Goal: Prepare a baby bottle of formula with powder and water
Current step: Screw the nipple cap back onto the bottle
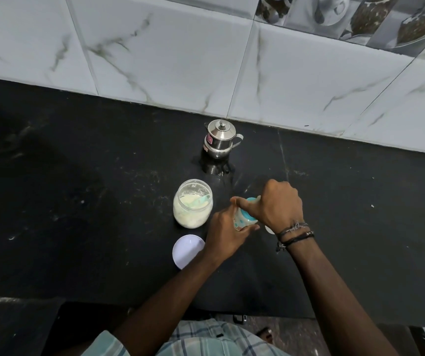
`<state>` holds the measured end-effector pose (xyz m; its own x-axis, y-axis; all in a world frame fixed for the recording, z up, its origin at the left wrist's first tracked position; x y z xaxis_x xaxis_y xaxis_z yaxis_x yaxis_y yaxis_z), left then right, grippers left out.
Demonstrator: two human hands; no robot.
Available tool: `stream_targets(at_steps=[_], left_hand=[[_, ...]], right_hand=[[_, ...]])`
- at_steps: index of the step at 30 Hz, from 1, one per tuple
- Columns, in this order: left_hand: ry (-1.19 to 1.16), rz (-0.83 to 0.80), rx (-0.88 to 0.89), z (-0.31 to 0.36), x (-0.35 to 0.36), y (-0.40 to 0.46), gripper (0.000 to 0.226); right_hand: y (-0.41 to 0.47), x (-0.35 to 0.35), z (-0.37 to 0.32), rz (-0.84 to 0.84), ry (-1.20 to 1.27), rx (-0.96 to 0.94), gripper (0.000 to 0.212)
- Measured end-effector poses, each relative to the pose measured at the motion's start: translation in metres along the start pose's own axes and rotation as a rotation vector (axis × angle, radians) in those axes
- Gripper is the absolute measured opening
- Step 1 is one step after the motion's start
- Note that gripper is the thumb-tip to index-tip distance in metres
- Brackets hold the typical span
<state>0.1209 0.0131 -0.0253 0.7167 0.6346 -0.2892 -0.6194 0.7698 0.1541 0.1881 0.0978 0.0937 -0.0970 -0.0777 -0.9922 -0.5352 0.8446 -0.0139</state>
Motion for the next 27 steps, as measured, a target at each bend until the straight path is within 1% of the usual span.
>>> stream_targets(at_steps=[2,3,4,5,6,7,8,11,12,15,18,24,27], left_hand=[[0.001,-0.004,0.003,0.001,-0.001,0.0,0.061],[0.003,-0.004,0.0,0.002,-0.001,0.0,0.06],[0.0,-0.006,-0.004,0.003,-0.001,-0.001,0.06],[-0.006,-0.008,-0.007,0.002,-0.001,-0.001,0.061],[-0.008,-0.01,-0.008,0.002,-0.001,-0.001,0.062],[-0.001,-0.009,-0.002,0.003,-0.001,-0.002,0.063],[0.01,-0.004,0.009,0.003,-0.002,-0.002,0.063],[0.002,-0.006,0.034,0.006,-0.003,-0.003,0.061],[0.0,-0.008,0.036,0.007,-0.003,-0.003,0.061],[-0.003,-0.009,0.032,0.006,-0.003,-0.003,0.061],[-0.003,-0.013,0.038,0.005,-0.001,-0.002,0.061],[-0.001,-0.004,0.02,0.008,-0.002,-0.003,0.063],[-0.002,-0.009,0.01,0.007,-0.002,-0.003,0.064]], right_hand=[[-0.003,0.001,0.004,-0.018,-0.014,0.01,0.075],[-0.003,0.001,0.006,-0.057,-0.026,-0.004,0.075],[-0.002,0.002,0.008,-0.117,-0.036,-0.046,0.071],[-0.002,0.002,0.008,-0.191,-0.034,-0.112,0.065],[-0.002,0.002,0.006,-0.272,-0.018,-0.194,0.064],[-0.005,0.001,0.003,-0.335,0.007,-0.264,0.071],[-0.007,0.0,0.0,-0.359,0.029,-0.311,0.074],[-0.011,-0.001,-0.006,-0.255,-0.001,-0.343,0.05],[-0.01,0.0,-0.005,-0.228,0.009,-0.335,0.046],[-0.005,-0.002,0.0,-0.214,0.084,-0.274,0.046],[-0.001,0.0,0.006,-0.183,0.073,-0.211,0.04],[0.0,0.003,0.009,-0.131,0.036,-0.129,0.048],[-0.002,0.002,0.007,-0.133,0.016,-0.143,0.049]])
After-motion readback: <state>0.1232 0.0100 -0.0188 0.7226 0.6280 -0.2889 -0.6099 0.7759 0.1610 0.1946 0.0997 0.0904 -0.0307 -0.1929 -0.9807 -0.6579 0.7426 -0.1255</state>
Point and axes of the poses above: each hand's wrist, its own y-axis towards the middle knuckle, its own x-axis out of the palm, z = x × y, the point moved 7 cm from there along y, towards the middle knuckle
